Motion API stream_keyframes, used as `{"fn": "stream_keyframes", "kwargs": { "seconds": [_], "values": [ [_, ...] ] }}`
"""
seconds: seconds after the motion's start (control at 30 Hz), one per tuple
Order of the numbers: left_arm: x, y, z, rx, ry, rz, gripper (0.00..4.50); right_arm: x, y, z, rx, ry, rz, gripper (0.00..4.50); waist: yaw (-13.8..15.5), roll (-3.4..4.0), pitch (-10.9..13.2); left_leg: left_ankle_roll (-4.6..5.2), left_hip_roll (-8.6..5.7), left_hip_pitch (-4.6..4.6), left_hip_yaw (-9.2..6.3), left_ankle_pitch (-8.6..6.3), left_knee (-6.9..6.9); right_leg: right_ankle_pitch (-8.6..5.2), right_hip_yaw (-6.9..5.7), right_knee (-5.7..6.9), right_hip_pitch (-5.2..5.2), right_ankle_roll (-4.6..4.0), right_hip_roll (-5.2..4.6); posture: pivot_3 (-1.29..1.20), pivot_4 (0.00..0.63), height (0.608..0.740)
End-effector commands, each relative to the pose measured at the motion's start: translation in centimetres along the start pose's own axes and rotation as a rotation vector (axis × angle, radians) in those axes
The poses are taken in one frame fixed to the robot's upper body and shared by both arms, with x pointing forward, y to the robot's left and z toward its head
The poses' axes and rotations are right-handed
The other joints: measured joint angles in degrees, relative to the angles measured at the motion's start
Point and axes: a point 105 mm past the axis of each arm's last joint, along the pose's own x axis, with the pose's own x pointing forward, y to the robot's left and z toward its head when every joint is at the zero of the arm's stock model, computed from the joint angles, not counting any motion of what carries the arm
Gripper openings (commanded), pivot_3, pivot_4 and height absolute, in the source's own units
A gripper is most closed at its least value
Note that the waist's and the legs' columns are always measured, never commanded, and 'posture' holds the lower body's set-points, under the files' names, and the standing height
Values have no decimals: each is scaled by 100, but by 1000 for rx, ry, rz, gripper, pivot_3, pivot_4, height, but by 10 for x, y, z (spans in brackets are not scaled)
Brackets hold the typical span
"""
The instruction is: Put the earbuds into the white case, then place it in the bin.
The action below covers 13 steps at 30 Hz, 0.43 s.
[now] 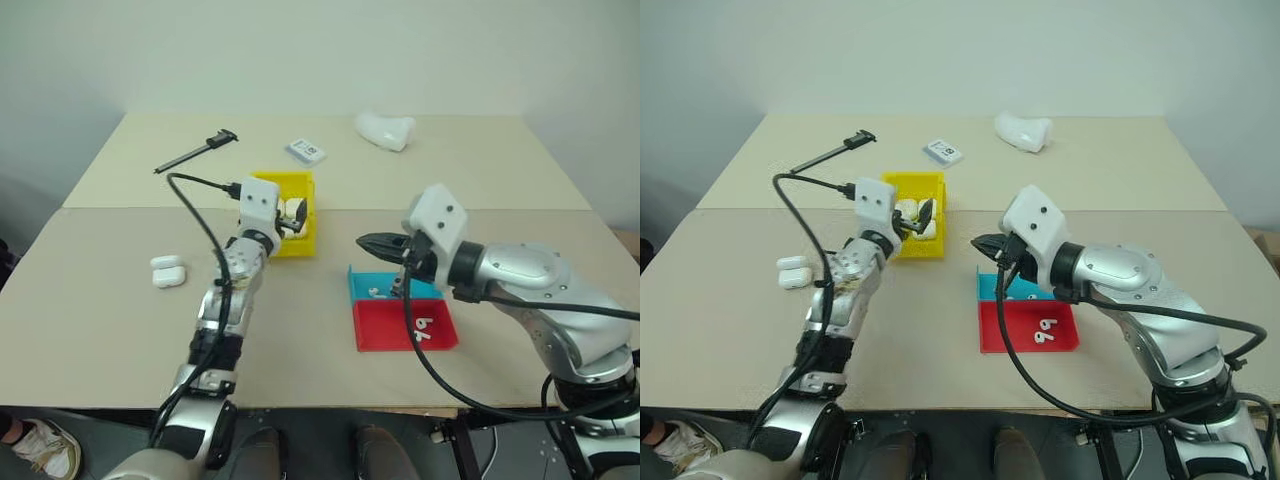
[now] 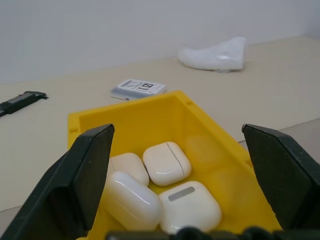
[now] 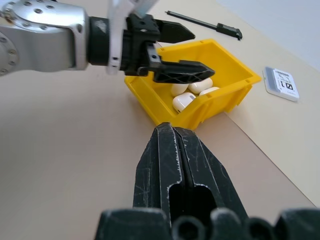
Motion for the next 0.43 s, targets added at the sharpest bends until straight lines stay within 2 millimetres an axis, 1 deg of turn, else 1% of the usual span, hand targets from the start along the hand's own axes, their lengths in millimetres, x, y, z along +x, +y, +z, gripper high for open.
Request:
{"fn": "stream_keyframes", "kwargs": {
  "seconds": [0.03,0.13,0.2,0.27,0.33,0.43],
  "values": [
    [-40,4,21,74,-61,-144,4459,-7,3,0,-67,-48,9,0,-23,1,-1,0,2,2,1,0,-2,0,3,-1,0,0,1,0,150,740],
    [-87,6,29,124,-51,-278,4459,-14,6,-23,-62,-35,18,0,-3,0,0,-2,4,5,4,1,-2,0,2,1,3,0,-3,0,150,740],
    [-117,3,35,143,-33,-364,4459,-20,6,-36,-39,-21,10,0,19,0,0,-2,6,11,7,1,-1,0,1,0,8,0,-6,0,150,740],
    [-144,-1,39,163,1,-438,4459,-26,5,-44,-29,-14,5,0,38,1,-1,-3,8,15,7,1,-1,0,-1,-2,11,-1,-8,0,150,740],
    [-161,-2,41,190,42,-465,4459,-30,4,-44,-20,-26,-7,0,40,1,-1,-3,10,30,9,1,-2,-1,0,-1,22,-2,-11,0,150,740],
    [-176,-2,44,178,64,-428,4459,-40,1,-41,6,-57,-12,0,44,1,-1,-3,8,42,11,1,-4,-2,1,-4,29,-5,-8,0,150,740]
  ]
}}
